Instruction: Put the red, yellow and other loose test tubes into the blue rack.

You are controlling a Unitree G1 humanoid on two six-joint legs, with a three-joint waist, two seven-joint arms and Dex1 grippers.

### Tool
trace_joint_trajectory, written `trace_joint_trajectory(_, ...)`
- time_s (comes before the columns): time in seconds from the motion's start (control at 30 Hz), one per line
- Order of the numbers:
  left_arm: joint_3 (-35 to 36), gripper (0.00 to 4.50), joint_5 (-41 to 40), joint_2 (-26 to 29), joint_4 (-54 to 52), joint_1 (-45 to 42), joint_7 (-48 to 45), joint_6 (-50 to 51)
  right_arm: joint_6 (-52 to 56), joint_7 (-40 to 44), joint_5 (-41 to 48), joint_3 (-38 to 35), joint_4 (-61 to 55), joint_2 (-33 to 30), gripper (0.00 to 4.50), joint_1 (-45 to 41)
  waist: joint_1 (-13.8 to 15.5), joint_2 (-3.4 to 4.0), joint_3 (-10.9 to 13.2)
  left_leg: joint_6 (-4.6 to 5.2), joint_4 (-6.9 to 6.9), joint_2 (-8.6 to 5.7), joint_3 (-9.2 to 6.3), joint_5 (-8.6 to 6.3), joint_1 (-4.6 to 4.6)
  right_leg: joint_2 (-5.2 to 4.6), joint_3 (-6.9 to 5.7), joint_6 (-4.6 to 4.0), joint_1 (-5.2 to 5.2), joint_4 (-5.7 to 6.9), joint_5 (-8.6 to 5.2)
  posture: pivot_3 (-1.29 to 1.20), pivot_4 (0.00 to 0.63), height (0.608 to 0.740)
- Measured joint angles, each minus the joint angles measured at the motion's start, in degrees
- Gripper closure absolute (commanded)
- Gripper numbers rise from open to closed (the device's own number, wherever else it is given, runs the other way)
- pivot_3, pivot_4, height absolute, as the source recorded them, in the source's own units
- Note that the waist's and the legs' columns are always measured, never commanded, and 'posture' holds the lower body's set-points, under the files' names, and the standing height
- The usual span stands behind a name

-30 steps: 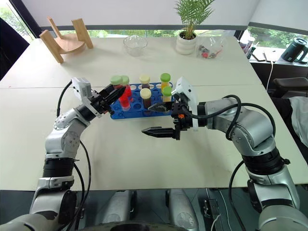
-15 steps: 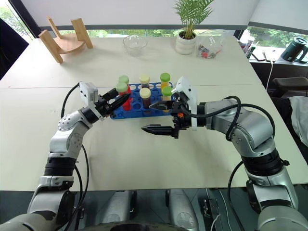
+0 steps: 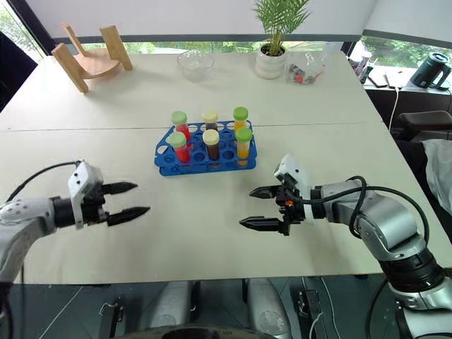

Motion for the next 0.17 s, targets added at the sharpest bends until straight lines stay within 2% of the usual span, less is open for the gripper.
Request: trace_joint_trajectory(0.17, -0.1, 0.20, -0.2, 0.1, -0.6, 1.8, 0.6, 1.3, -0.7, 0.0, -1.7, 0.8, 1.4, 1.8, 0.11, 0.1, -0.1, -0.01, 0.0, -0.01, 0.03, 0.00, 0.03, 0.00, 0.04, 0.01, 0.02, -0.02, 0.06, -0.05, 0.03, 0.00, 0.150, 0.740)
